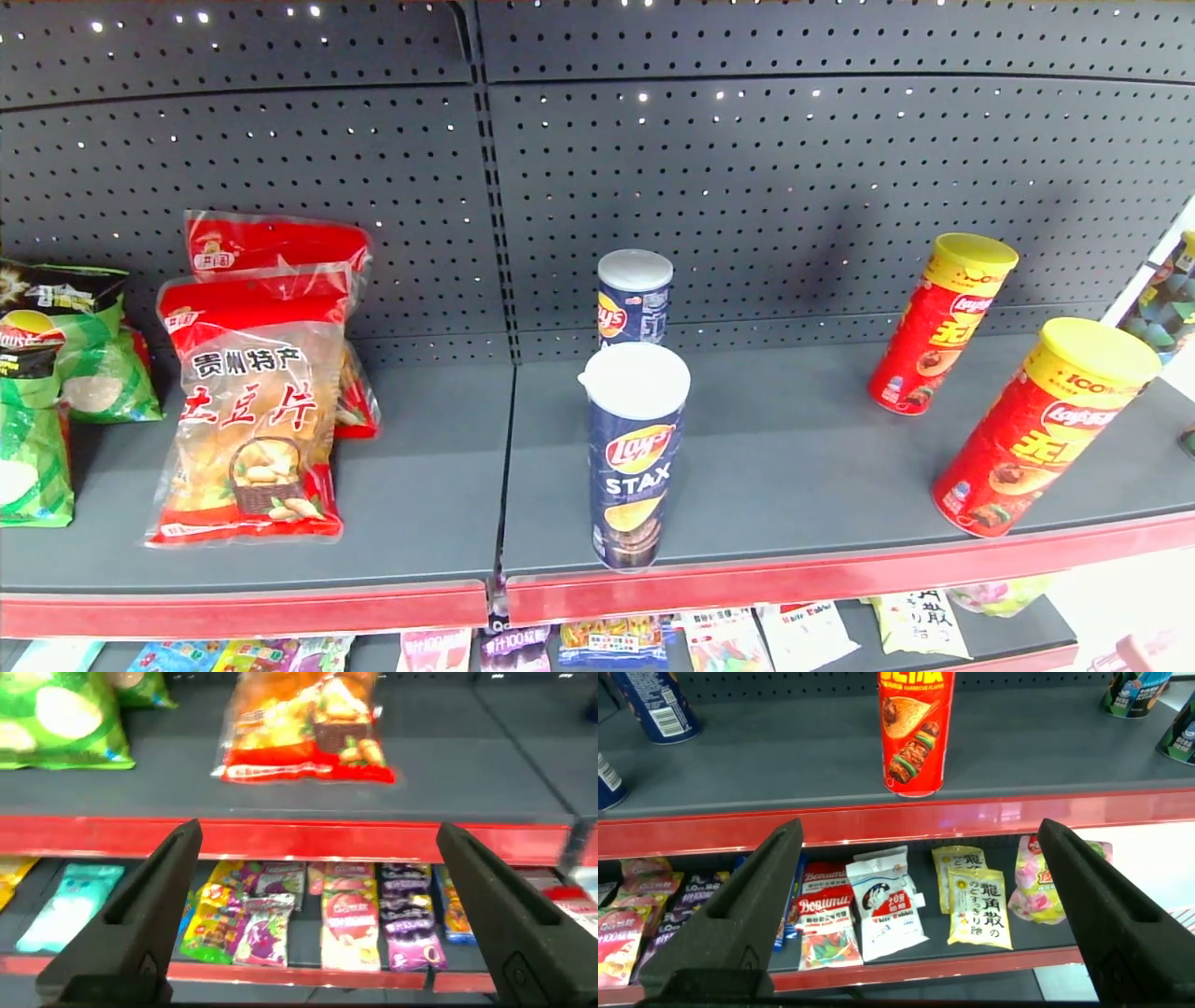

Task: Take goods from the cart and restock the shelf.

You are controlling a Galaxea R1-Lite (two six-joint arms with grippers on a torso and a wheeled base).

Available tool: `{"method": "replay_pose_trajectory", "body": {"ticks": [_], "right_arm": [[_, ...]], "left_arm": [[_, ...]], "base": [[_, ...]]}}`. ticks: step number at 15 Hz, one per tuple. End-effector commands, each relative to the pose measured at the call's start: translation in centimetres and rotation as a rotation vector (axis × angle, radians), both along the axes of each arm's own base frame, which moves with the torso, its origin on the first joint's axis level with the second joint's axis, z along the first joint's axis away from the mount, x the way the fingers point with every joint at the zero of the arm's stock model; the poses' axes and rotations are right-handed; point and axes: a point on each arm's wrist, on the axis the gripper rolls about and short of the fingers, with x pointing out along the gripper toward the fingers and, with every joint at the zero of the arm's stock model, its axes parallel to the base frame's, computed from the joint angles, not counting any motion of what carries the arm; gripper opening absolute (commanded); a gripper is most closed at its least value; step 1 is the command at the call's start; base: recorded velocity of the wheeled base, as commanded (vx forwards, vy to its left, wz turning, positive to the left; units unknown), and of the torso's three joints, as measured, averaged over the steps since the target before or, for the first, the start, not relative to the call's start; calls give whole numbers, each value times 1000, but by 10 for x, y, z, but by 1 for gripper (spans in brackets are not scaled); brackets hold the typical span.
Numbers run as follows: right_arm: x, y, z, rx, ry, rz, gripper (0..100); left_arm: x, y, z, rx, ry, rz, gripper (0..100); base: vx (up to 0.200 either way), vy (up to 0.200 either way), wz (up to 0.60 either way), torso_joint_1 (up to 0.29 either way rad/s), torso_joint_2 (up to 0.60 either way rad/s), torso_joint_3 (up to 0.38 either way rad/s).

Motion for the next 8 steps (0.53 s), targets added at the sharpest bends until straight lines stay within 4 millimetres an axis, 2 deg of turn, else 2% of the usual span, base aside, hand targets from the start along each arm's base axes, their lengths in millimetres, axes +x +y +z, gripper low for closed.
{"method": "replay_pose_trajectory", "body": {"ticks": [1, 8], "right_arm": [[0, 0, 0, 0, -1, 0, 100], [0, 0, 0, 2, -1, 0, 100]], "left_arm": [[0, 0, -1, 2, 7, 8, 100], [0, 0, -1, 4, 7, 4, 100]], "base": [[0, 0, 0, 0, 0, 0], [0, 0, 0, 0, 0, 0]]}}
